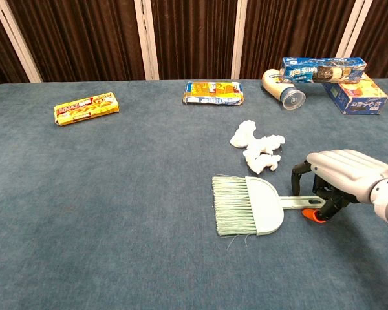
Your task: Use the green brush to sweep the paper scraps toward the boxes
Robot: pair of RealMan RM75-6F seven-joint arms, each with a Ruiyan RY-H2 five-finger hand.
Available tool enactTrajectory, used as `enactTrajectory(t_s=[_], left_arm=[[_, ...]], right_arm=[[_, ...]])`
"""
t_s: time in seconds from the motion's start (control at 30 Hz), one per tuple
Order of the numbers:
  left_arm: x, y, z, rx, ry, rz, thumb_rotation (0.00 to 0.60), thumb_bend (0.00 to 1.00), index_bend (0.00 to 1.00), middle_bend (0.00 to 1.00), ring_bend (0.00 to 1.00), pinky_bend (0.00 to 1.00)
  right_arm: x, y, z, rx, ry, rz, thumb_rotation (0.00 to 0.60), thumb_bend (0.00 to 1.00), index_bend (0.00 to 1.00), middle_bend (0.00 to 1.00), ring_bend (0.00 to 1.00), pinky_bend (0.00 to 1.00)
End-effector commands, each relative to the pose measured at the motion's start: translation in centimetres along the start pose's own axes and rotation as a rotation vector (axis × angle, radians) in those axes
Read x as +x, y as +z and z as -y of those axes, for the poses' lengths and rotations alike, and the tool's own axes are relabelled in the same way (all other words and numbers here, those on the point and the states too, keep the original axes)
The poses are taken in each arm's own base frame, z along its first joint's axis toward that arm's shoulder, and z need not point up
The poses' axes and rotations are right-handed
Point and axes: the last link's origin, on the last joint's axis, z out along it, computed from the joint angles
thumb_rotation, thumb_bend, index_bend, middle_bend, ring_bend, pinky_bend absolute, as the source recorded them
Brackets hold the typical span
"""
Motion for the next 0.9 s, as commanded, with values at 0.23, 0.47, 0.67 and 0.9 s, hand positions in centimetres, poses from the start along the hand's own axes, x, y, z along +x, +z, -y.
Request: enactTrajectory(t_s=[0.23, 0.47, 0.67, 0.9], left_arm=[[0.0, 0.0, 0.0, 0.0, -0.001, 0.0, 0.6, 0.05, 0.0, 0.0, 0.0, 0.0], [0.0, 0.0, 0.0, 0.0, -0.002, 0.001, 0.6, 0.05, 0.0, 0.0, 0.0, 0.0], [0.0, 0.0, 0.0, -0.001, 0.0, 0.003, 0.6, 0.05, 0.0, 0.0, 0.0, 0.0], [0.0, 0.0, 0.0, -0.001, 0.001, 0.0, 0.6, 0.05, 0.0, 0.0, 0.0, 0.0]], right_arm=[[-0.6, -0.1, 0.2, -0.001, 0.002, 0.017, 0.6, 0.49, 0.64, 0.97, 1.0, 1.0], [-0.2, -0.3, 0.3, 0.009, 0.003, 0.003, 0.6, 0.56, 0.7, 0.97, 1.0, 1.0], [1.8, -0.4, 0.5, 0.031, -0.014, -0.054, 0.6, 0.59, 0.73, 0.97, 1.0, 1.0], [5.1, -0.6, 0.8, 0.055, -0.042, -0.12, 0.6, 0.59, 0.75, 0.97, 1.0, 1.0]])
